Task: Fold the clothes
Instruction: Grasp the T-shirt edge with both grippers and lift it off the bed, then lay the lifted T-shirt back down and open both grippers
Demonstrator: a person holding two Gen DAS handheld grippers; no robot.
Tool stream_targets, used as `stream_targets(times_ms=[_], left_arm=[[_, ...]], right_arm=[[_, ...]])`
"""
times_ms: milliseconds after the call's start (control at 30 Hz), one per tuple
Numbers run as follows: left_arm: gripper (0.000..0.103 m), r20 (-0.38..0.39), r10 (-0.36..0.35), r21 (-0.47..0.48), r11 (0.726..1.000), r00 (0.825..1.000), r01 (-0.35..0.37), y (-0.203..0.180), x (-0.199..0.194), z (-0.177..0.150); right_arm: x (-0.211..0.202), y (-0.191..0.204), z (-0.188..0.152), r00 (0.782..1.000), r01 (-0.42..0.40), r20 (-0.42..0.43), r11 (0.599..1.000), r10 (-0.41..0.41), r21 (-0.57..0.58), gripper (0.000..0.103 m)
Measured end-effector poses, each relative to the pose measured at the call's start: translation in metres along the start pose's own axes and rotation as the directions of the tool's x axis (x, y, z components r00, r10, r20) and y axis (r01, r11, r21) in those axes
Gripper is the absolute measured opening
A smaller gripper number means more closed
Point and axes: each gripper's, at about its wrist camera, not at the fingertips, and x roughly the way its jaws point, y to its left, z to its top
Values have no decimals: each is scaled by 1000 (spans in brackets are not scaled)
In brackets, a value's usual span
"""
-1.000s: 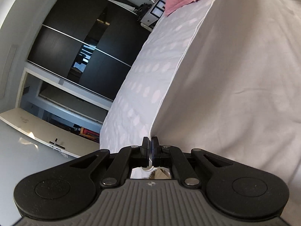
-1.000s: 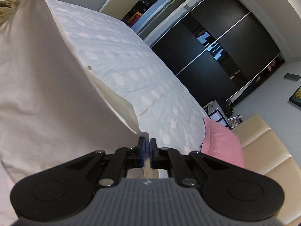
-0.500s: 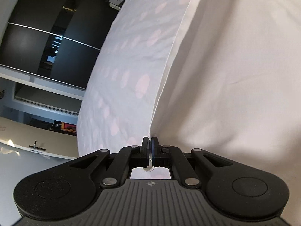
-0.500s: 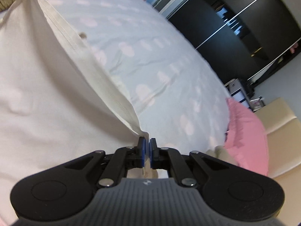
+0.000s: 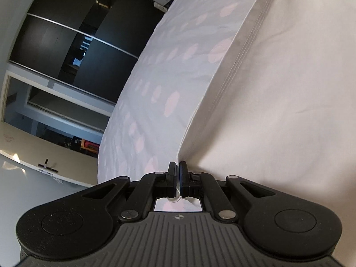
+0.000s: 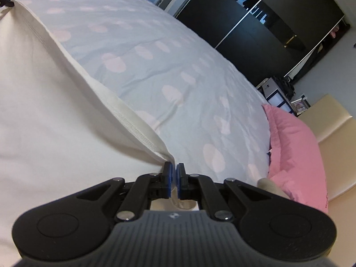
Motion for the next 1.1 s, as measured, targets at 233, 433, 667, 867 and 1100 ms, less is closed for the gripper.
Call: stream_targets(times_ms=[233, 433, 667, 867, 1100], left_arm=[[1, -29, 0, -27, 1000, 1000, -1, -4, 19, -2], [20, -20, 8, -23, 1000, 1000, -8, -3, 23, -8], [34, -25, 49, -53, 997, 998, -51, 13, 4, -18], [37, -36, -75, -135, 988, 997, 70, 39, -30, -26], [25, -24, -250, -269, 934, 968, 235, 58, -98, -60]], right_arm=[[27, 3, 9, 1000, -7, -7, 998, 7, 67, 5], [44, 10, -1, 997, -14, -77, 998, 19, 61, 22], [37, -10, -19, 991, -2, -134, 989, 22, 149, 27], [-1, -20, -37, 979, -104, -146, 965, 142, 242, 28], [-64, -23, -72, 958, -192, -141, 925, 249, 327, 41]])
